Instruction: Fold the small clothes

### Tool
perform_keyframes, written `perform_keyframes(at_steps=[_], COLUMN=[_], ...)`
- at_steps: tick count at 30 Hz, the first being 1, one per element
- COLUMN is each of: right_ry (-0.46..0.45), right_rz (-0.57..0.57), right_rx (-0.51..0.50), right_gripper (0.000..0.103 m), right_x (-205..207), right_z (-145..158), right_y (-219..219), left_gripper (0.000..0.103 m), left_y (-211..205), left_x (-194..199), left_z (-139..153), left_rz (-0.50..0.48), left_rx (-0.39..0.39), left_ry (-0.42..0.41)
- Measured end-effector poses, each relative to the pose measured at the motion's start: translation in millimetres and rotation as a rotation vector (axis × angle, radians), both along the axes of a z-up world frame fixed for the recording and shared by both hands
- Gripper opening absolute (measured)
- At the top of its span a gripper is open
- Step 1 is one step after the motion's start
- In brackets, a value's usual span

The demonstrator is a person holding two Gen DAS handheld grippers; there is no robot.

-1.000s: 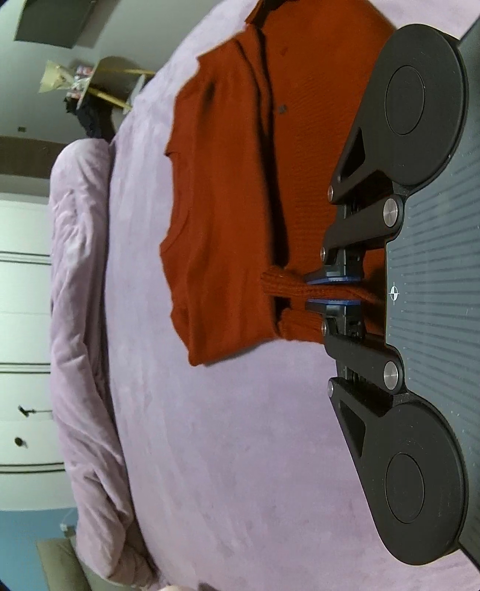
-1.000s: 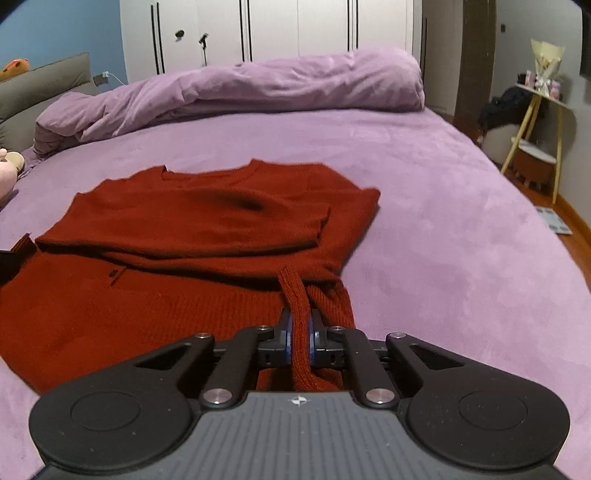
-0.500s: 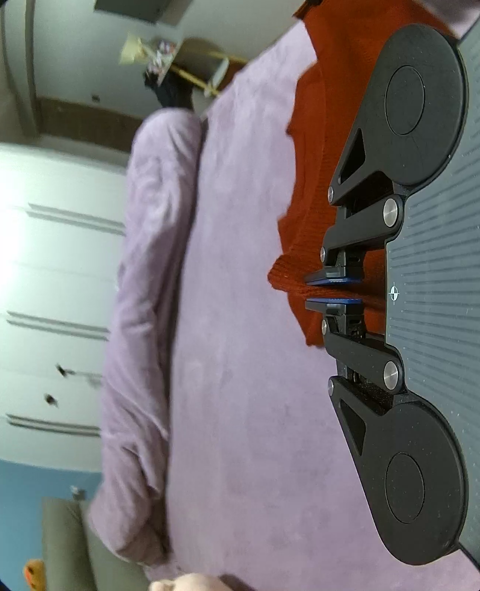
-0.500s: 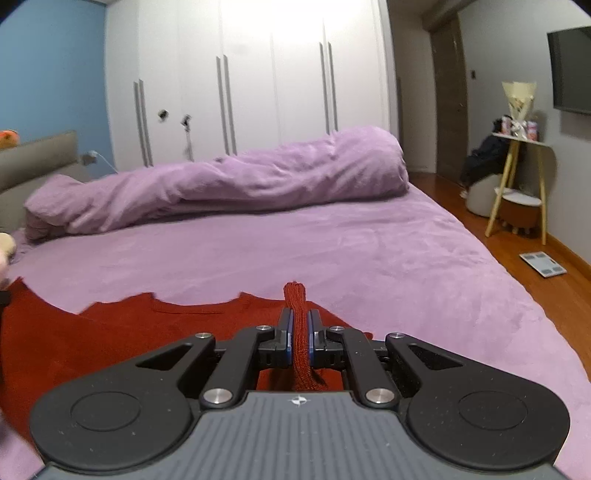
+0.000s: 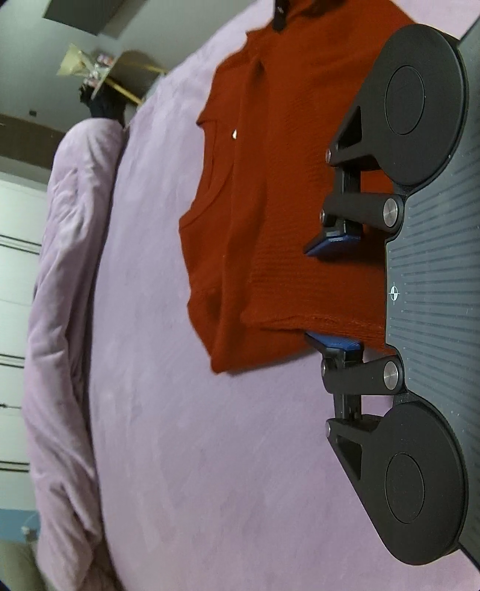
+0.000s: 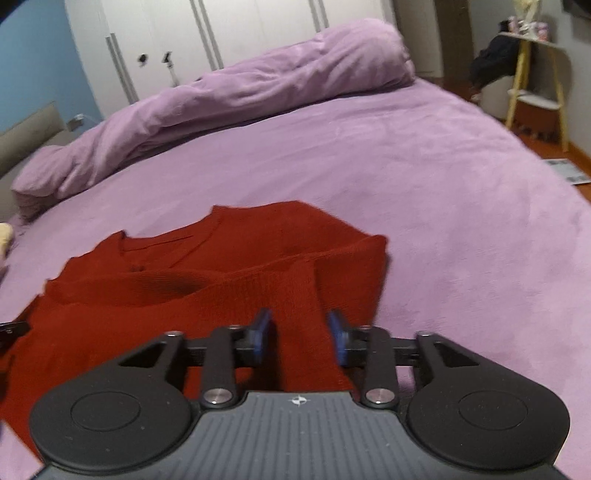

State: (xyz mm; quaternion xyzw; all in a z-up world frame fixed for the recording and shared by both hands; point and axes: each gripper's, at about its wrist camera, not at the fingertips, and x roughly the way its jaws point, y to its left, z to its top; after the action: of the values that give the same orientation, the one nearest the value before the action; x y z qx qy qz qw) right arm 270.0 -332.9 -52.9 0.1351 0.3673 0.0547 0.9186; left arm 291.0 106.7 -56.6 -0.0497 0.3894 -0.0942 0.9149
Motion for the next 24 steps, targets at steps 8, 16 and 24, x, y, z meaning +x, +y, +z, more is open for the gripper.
perform_keyframes(at_steps=[8, 16, 24], right_ry=[-0.077, -0.334, -0.248], right_rz=[0.024, -0.127, -0.195], right_rx=[-0.224, -0.377, -0.380], right_gripper=[0.006, 0.006, 0.006], right_x=[-2, 10, 81], right_z=[13, 71, 30], right_y=[33, 46, 50], left_gripper=[0.008, 0.009, 0.016], left_y=[-4, -18, -50], left_x=[0, 22, 88], left_z=[21, 88, 21], left_rz=[0.077, 0.127, 0.230], left_rx=[0.023, 0.119, 0.256], left_ry=[-0.052, -0.318, -0.197])
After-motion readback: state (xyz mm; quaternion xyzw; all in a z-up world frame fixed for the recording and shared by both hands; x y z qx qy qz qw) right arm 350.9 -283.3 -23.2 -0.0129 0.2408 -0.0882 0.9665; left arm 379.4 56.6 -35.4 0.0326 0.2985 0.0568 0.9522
